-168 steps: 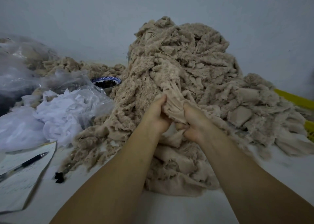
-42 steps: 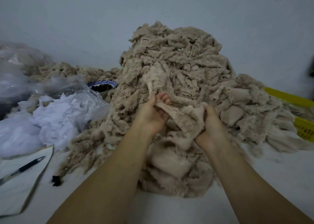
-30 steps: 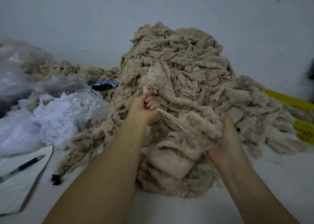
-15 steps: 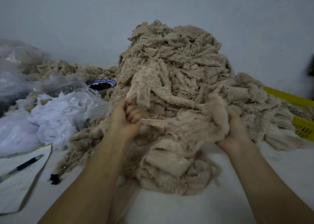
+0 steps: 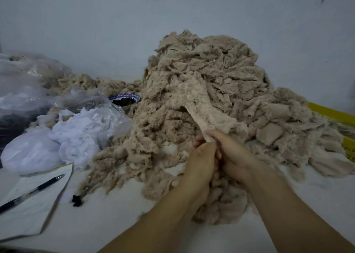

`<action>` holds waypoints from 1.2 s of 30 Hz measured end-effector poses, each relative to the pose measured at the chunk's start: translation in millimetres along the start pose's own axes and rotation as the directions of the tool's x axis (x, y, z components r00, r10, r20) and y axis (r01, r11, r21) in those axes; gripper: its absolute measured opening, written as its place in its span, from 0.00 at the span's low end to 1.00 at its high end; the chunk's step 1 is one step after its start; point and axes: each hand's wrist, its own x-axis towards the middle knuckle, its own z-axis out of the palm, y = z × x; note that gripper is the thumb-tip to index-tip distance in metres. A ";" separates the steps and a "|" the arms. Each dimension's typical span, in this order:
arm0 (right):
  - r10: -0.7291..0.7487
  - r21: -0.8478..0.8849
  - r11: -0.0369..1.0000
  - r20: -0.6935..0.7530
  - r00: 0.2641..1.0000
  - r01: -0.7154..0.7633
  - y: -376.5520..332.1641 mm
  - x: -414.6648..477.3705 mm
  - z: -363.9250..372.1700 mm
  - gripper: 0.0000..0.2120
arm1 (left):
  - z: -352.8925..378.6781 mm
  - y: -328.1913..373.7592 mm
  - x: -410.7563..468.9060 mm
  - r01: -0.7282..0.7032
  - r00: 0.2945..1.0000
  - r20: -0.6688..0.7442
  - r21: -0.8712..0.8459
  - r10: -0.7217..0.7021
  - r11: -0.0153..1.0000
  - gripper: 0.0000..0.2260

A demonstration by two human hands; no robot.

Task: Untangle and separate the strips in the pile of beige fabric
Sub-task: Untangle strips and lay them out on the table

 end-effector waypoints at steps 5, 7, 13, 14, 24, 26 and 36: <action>-0.013 -0.043 0.999 -0.249 0.968 0.002 -14.7 35.9 17.0 0.12 | -13.7 -1.9 -11.0 -0.083 0.994 0.083 0.191 0.068 0.978 0.21; -0.123 -0.234 0.971 -0.354 0.927 0.040 -18.2 48.7 16.4 0.20 | -14.0 -4.1 -14.2 -0.113 0.991 0.091 0.226 0.094 0.968 0.20; -0.100 -0.070 0.995 -0.610 0.786 0.072 -6.4 57.2 -18.3 0.20 | -33.2 0.5 -10.9 -0.215 0.969 -0.084 0.162 0.230 0.963 0.17; -0.062 0.042 0.993 -0.609 0.790 0.111 -4.9 57.9 -26.3 0.12 | -36.3 2.4 -10.4 -0.231 0.963 -0.108 0.144 0.248 0.962 0.15; 0.093 0.102 0.991 -0.038 0.995 -0.088 -1.9 35.9 1.0 0.26 | -32.2 2.2 -3.6 -0.223 0.973 -0.035 0.100 0.228 0.970 0.17; 0.101 0.143 0.985 -0.059 0.993 -0.092 -10.5 37.2 16.7 0.16 | -29.0 -1.3 -2.8 -0.169 0.986 0.010 0.118 0.169 0.978 0.21; -0.476 -0.516 0.800 -0.234 0.848 0.307 25.7 10.2 38.5 0.27 | -56.1 27.0 25.7 0.010 1.000 -0.022 0.029 -0.010 1.000 0.18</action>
